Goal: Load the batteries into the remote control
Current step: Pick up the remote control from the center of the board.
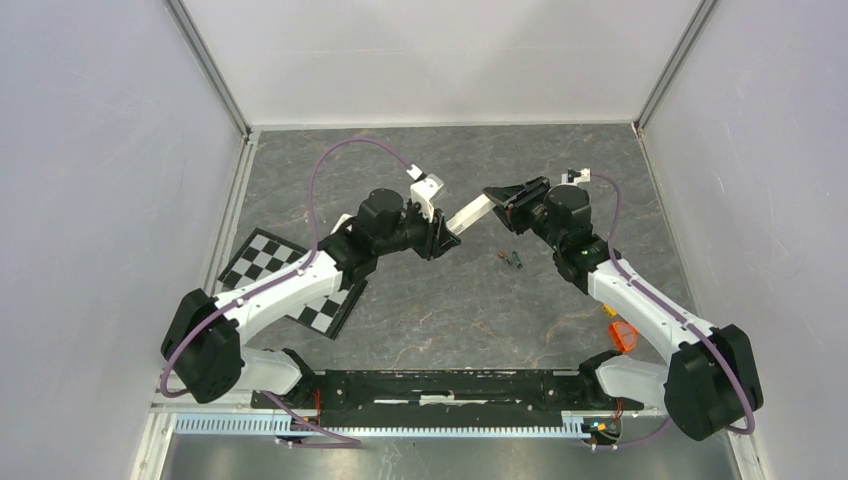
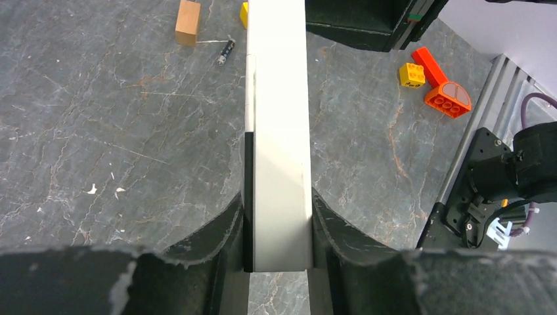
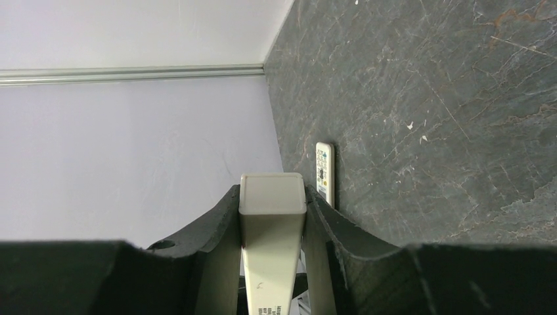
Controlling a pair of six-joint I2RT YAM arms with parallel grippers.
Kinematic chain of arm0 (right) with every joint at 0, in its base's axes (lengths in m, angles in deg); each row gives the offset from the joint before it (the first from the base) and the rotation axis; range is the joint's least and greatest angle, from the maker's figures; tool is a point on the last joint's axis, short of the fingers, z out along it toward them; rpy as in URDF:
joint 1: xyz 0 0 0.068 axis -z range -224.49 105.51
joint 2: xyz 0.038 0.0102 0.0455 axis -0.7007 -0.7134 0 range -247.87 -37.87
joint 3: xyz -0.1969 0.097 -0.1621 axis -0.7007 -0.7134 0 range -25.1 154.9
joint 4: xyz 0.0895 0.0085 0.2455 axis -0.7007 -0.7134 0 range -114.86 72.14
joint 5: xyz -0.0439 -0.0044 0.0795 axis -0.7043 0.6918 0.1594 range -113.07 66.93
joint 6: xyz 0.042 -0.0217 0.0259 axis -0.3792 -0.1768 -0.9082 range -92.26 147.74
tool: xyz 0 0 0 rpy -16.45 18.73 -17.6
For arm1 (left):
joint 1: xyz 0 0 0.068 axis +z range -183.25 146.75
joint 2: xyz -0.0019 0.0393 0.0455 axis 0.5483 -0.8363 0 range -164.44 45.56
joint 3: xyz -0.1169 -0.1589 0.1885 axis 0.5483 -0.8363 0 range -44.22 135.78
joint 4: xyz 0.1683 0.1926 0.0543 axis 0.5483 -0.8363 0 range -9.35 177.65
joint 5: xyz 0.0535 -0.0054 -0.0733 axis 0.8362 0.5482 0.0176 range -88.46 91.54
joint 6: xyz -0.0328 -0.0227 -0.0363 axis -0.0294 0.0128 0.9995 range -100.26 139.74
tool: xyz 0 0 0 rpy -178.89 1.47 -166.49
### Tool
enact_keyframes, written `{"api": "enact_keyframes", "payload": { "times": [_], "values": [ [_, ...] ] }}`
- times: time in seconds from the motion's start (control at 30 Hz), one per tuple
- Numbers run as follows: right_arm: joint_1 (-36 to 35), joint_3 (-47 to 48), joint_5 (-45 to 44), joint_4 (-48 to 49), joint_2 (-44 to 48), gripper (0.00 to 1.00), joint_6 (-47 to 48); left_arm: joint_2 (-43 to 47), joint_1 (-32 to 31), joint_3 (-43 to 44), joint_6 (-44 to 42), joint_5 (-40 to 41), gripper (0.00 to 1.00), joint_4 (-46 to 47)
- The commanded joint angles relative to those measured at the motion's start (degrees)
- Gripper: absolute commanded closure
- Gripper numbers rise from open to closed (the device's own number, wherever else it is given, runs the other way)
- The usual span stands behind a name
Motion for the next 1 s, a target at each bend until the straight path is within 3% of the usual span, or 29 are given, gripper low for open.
{"api": "enact_keyframes", "payload": {
  "times": [0.0, 0.07, 0.13, 0.2, 0.23, 0.27, 0.37, 0.53, 0.63, 0.73, 0.97],
  "values": [
    [0.06, 1.19, 0.37, 1.68, 0.69, 1.0, 0.76, 0.71, -0.12, 3.83, -0.79, -0.47, 0.93, 0.65],
    [0.02, 0.15, 0.53, 2.57, 1.0, 0.9, 1.69, 0.9, -0.04, 4.91, -0.79, -1.34, 0.98, -0.88],
    [0.36, -0.53, 1.11, 3.47, 1.43, 0.61, 3.82, 1.23, -0.04, 6.06, -0.78, -2.2, 0.98, -2.75],
    [0.93, -1.37, 1.94, 6.33, 2.06, 0.25, 8.3, 1.62, 0.15, 7.2, -0.63, -3.26, 0.98, -5.23],
    [1.39, -1.58, 2.6, 7.32, 2.49, 0.11, 11.14, 1.68, 0.48, 7.98, -0.32, -4.11, 0.98, -6.66],
    [2.01, -2.09, 3.94, 9.5, 3.23, 0.03, 15.86, 1.65, 0.82, 8.84, -0.03, -5.14, 0.98, -7.99],
    [7.0, -4.7, 19.48, 23.11, 4.88, 0.02, 35.14, 0.84, 2.5, 11.54, 0.15, -13.05, 0.98, -10.7],
    [11.72, -4.77, 39.76, 17.34, 10.25, 0.02, 60.25, -2.66, 2.88, 16.81, -2.8, -21.58, 0.98, -18.01],
    [11.73, -4.74, 47.04, 15.27, 13.27, 0.02, 66.73, -4.06, 3.01, 18.24, -3.57, -24.93, 0.98, -19.88],
    [11.75, -2.59, 50.47, 7.06, 13.98, 0.02, 74.42, -4.53, 3.03, 19.8, -6.02, -26.89, 0.98, -22.6],
    [11.73, -3.79, 60.21, 7.22, 13.09, 0.02, 73.55, -2.97, 3.14, 21.64, -14.65, -30.16, 0.98, -29.82]
  ]
}}
